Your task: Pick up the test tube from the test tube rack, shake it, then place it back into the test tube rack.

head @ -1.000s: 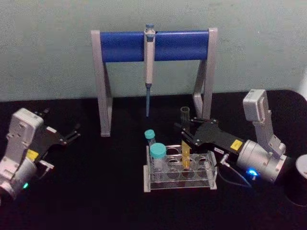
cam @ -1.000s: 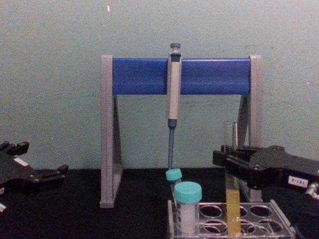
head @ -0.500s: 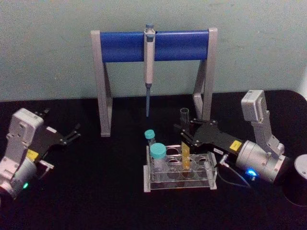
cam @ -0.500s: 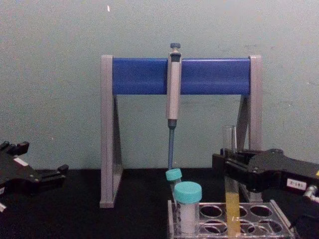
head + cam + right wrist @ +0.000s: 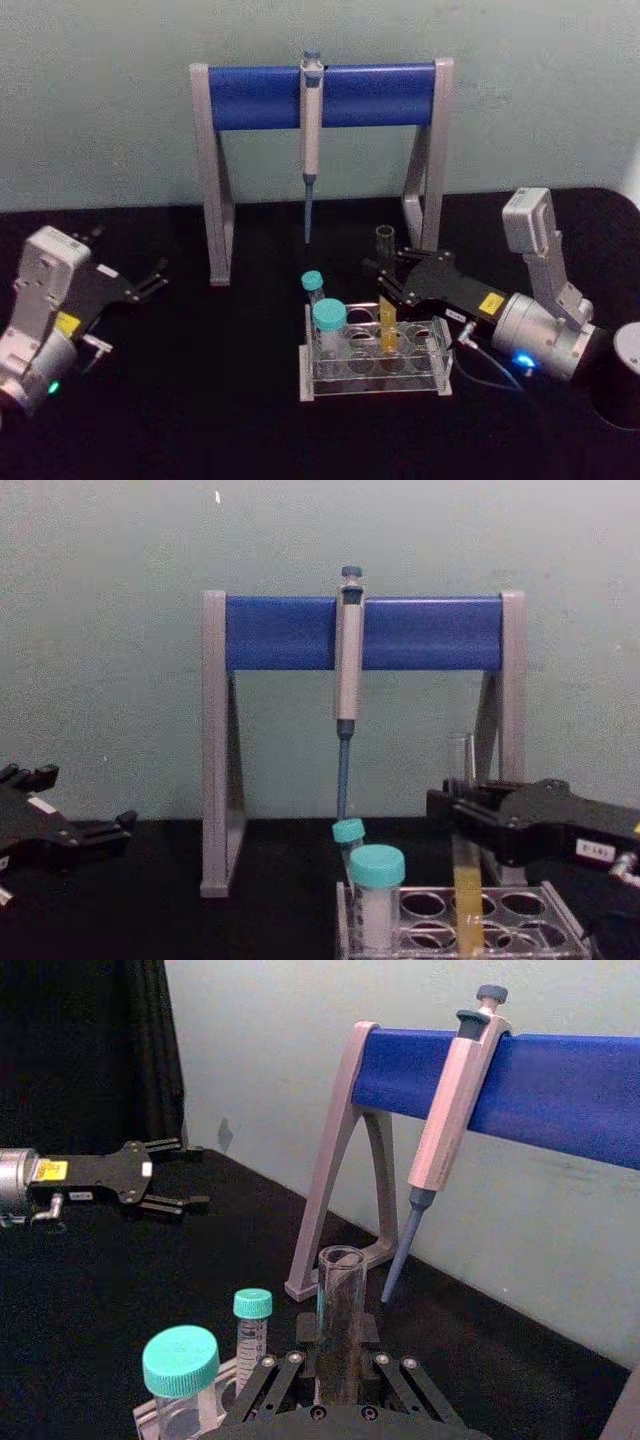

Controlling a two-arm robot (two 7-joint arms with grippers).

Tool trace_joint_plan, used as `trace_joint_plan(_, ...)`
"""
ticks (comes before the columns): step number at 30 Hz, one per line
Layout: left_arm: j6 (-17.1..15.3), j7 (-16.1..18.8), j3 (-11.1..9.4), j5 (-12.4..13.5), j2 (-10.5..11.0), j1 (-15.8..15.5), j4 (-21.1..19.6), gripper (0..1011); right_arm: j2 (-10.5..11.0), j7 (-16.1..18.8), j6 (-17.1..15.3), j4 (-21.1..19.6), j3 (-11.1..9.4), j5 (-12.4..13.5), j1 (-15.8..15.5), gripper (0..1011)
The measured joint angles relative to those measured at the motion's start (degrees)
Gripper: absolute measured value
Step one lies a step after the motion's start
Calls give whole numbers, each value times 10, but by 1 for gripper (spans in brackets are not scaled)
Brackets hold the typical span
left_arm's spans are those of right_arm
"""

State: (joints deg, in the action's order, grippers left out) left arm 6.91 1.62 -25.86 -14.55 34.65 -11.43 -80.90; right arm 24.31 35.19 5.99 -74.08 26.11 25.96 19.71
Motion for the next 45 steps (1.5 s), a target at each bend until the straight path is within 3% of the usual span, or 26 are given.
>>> trace_joint_plan(8, 0, 0, 0, 0, 0, 0, 0, 1001, 0, 0, 0, 0, 0, 0, 0, 237)
trace_joint_plan(10, 0, 0, 0, 0, 0, 0, 0, 1001, 0, 0, 0, -1, 0, 0, 0, 276)
trace_joint_plan(20, 0, 0, 0, 0, 0, 0, 0, 1001, 0, 0, 0, -1, 0, 1, 0, 613)
trace_joint_plan(22, 0, 0, 0, 0, 0, 0, 0, 1001, 0, 0, 0, -1, 0, 1, 0, 623)
trace_joint_plan(24, 0, 0, 0, 0, 0, 0, 0, 1001, 0, 0, 0, -1, 0, 1, 0, 731)
trace_joint_plan(34, 0, 0, 0, 0, 0, 0, 0, 1001, 0, 0, 0, -1, 0, 1, 0, 1000)
trace_joint_plan(45, 0, 0, 0, 0, 0, 0, 0, 1001, 1, -10, 12, -13, -5, -3, -7, 1000)
